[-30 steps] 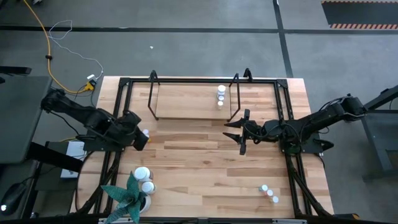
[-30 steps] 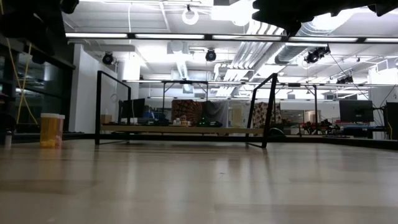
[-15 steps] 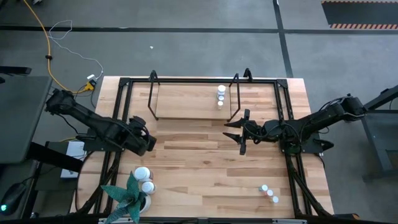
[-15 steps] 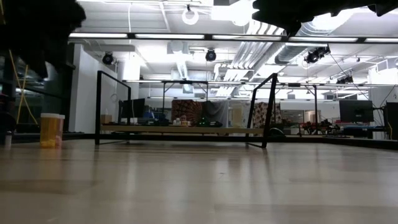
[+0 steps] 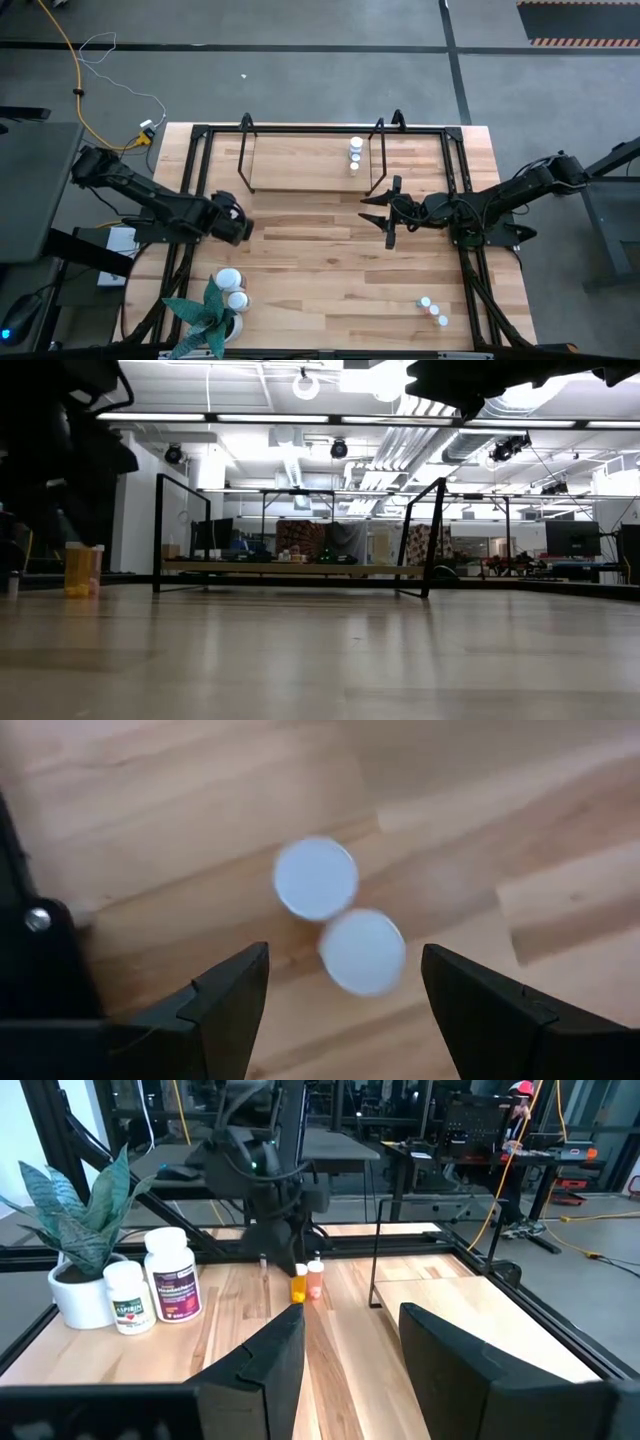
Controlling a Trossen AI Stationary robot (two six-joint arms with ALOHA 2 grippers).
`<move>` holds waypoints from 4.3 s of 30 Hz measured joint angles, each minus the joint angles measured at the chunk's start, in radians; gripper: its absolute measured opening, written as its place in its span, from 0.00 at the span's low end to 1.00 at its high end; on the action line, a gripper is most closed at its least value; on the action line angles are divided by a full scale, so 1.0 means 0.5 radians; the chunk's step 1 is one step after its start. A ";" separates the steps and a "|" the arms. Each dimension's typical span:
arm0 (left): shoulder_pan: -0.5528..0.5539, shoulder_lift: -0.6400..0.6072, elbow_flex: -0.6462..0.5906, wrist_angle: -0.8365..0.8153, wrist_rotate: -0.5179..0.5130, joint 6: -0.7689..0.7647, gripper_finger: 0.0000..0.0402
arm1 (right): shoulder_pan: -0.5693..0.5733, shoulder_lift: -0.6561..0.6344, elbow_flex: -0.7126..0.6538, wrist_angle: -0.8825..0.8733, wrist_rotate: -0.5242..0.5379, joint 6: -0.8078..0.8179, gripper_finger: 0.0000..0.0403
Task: Pick and place medicine bottles onto shelf by color
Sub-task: Put the orange pill bottle on the shelf
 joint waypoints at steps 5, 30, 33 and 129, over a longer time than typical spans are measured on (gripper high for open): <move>0.044 0.000 -0.036 0.101 -0.089 0.001 0.63 | 0.001 0.000 0.000 0.004 0.000 0.000 0.39; 0.057 0.000 -0.098 0.232 -0.026 -0.059 0.36 | 0.000 0.000 0.000 0.001 0.001 0.000 0.39; 0.056 0.000 -0.098 0.276 -0.019 -0.054 0.33 | 0.001 0.000 0.000 0.001 0.001 0.000 0.39; 2.089 1.027 1.235 0.486 0.630 3.627 0.28 | -0.118 0.000 -0.001 -0.094 0.000 0.193 0.39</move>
